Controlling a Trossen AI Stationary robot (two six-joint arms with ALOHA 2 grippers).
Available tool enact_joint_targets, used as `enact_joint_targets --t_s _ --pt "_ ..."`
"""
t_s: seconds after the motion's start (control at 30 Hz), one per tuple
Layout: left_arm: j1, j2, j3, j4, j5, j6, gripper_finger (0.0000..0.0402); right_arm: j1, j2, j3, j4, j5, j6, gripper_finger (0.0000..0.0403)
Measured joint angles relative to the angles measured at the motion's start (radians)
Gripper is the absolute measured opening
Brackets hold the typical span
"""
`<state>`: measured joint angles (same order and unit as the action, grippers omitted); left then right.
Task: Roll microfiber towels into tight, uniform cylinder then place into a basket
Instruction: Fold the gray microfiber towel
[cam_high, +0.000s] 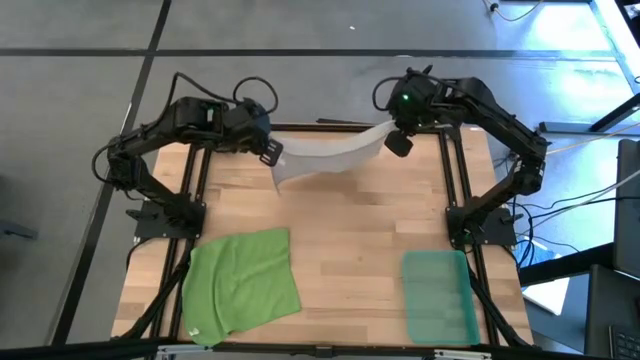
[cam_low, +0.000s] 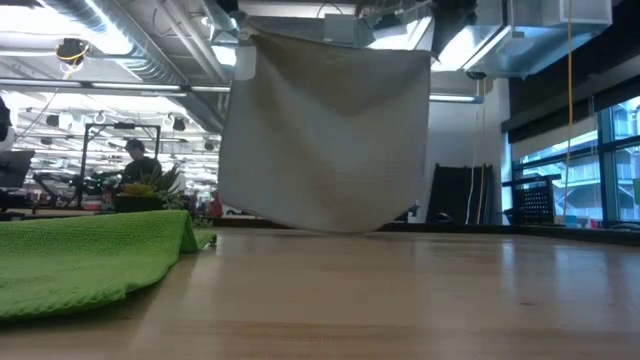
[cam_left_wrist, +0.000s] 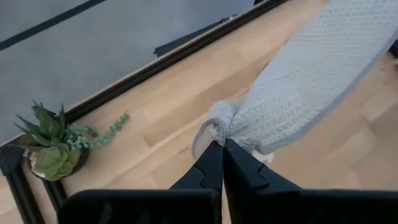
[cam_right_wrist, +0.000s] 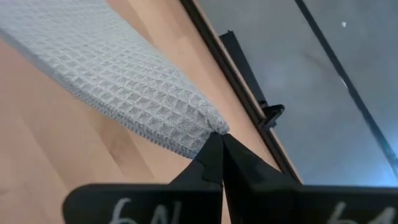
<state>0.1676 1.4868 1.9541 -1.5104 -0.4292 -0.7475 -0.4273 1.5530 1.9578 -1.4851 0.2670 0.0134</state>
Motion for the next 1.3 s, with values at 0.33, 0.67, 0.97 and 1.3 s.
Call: enact_joint_targets --t_s 0.33,0.67,0.97,1.3 --pt "-0.05 0.0 -0.001 -0.028 0.028 -0.001 0.0 -0.001 0.013 0.0 0.04 -0.001 -0.014 0.0" --pt "-0.236 -0.014 -0.001 -0.065 -0.079 -0.116 0.0 -0.005 0.149 -0.001 0.284 -0.031 -0.177 0.0" --pt "-0.37 -0.006 -0.001 -0.06 -0.165 -0.199 0.0 -0.004 0.227 -0.001 0.526 -0.148 -0.282 0.0" --pt "-0.399 0.158 -0.101 0.049 -0.109 -0.237 0.0 -0.011 0.224 -0.003 0.128 -0.175 -0.258 0.0"
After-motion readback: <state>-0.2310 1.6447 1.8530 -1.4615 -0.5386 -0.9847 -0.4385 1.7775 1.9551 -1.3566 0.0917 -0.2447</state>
